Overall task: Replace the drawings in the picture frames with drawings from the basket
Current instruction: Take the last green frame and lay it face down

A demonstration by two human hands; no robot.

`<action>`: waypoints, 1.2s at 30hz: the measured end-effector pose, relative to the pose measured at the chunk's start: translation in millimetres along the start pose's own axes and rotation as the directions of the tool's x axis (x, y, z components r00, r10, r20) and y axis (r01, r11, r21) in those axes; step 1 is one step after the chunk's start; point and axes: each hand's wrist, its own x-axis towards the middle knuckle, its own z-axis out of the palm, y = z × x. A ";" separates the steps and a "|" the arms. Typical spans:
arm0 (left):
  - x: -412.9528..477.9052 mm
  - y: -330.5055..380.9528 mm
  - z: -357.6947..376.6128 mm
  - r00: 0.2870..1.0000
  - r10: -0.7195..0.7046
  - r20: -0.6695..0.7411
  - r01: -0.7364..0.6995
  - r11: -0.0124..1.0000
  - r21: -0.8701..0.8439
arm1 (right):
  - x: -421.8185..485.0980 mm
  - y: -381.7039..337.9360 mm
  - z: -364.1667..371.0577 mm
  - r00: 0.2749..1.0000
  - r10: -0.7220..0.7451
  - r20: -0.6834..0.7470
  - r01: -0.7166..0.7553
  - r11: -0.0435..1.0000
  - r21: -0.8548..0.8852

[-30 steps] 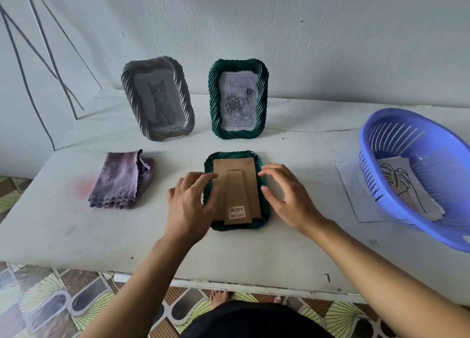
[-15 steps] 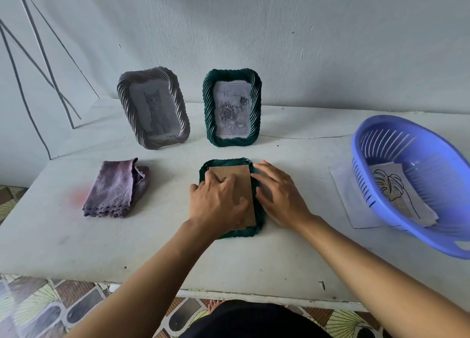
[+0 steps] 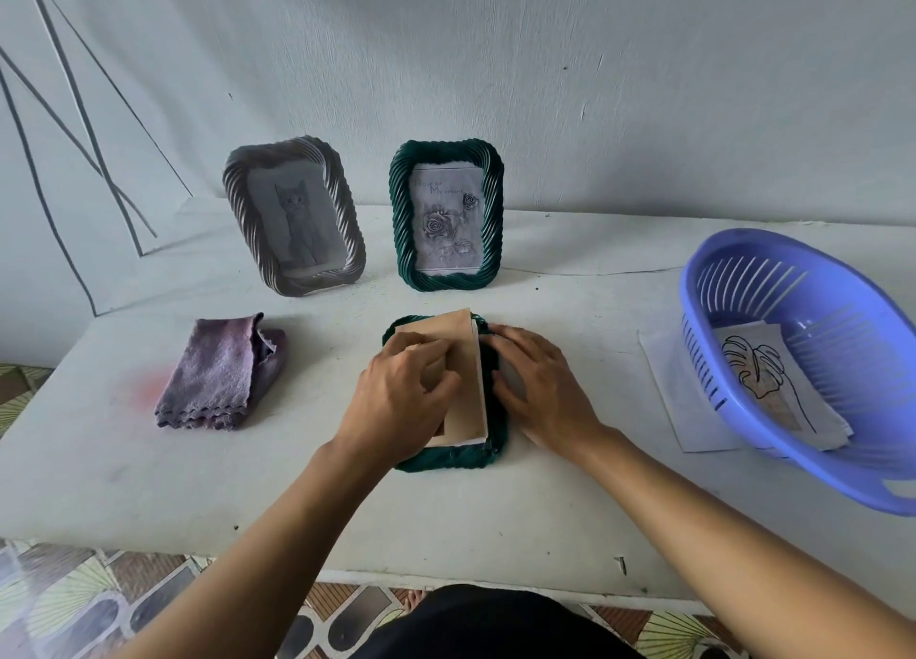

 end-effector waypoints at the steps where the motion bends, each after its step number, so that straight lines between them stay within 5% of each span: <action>1: 0.0 0.5 -2.2 1.000 -0.002 -0.012 0.002 1.000 -0.008 | 0.0 -0.2 -0.1 1.000 -0.005 -0.010 0.005 1.000 0.005; 13: 0.4 -7.4 -71.3 0.979 0.043 -0.200 -0.036 0.999 0.038 | -0.8 -0.1 1.3 0.998 -0.056 -0.030 0.055 0.998 -0.034; 19: 0.8 -42.9 -101.7 0.984 -0.016 -0.175 0.038 0.991 0.125 | 0.3 -3.1 -0.2 1.000 0.013 -0.002 -0.013 1.000 -0.017; 29: -2.7 -72.4 -50.5 0.995 -0.095 0.027 0.089 0.983 0.163 | -1.2 -4.0 -0.3 0.998 0.011 -0.069 -0.009 1.000 0.028; 36: -3.2 -85.2 -18.6 0.994 -0.017 -0.108 0.056 0.929 0.366 | -1.2 -5.0 0.4 0.995 -0.006 -0.098 0.007 1.000 0.006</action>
